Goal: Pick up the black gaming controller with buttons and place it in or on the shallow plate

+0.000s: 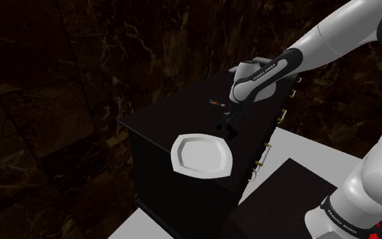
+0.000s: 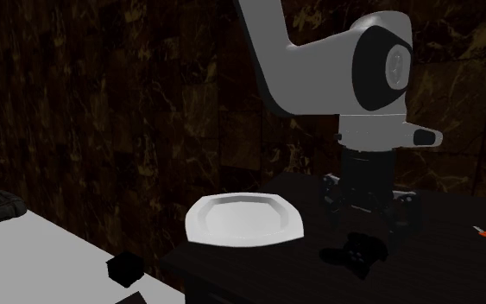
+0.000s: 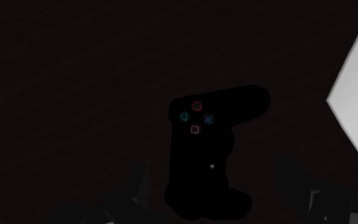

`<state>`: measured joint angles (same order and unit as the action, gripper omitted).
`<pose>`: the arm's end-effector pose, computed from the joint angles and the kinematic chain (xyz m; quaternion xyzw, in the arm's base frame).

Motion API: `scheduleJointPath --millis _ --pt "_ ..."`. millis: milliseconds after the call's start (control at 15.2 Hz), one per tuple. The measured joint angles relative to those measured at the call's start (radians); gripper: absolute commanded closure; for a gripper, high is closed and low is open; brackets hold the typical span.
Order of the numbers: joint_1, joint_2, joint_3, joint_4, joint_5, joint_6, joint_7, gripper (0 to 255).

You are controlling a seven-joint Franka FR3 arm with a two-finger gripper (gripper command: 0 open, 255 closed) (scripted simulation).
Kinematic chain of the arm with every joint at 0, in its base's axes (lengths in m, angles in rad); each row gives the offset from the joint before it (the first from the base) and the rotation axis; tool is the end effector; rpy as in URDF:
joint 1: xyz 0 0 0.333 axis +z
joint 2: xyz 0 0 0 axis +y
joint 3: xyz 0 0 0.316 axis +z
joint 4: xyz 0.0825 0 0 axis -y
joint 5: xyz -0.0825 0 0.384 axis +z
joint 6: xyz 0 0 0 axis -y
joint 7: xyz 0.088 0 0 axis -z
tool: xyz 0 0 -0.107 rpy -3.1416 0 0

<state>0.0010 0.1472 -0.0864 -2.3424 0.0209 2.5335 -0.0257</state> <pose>0.5172 -0.0448 0.2756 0.9990 -0.0377 0.0222 0.0014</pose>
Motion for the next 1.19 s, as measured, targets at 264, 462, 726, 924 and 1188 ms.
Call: scheduleJointPath --millis 264,462,726,924,1188 --pt "0.000 -0.004 0.000 0.002 0.000 0.000 0.000 255" --pt "0.000 -0.009 0.000 0.003 0.000 0.001 0.000 255" --pt "-0.001 -0.010 0.000 0.004 0.000 -0.001 -0.003 255" --pt "0.000 -0.017 0.000 0.006 -0.002 -0.014 0.001 255" --pt "0.001 -0.050 -0.001 0.014 -0.008 -0.062 0.005 255"
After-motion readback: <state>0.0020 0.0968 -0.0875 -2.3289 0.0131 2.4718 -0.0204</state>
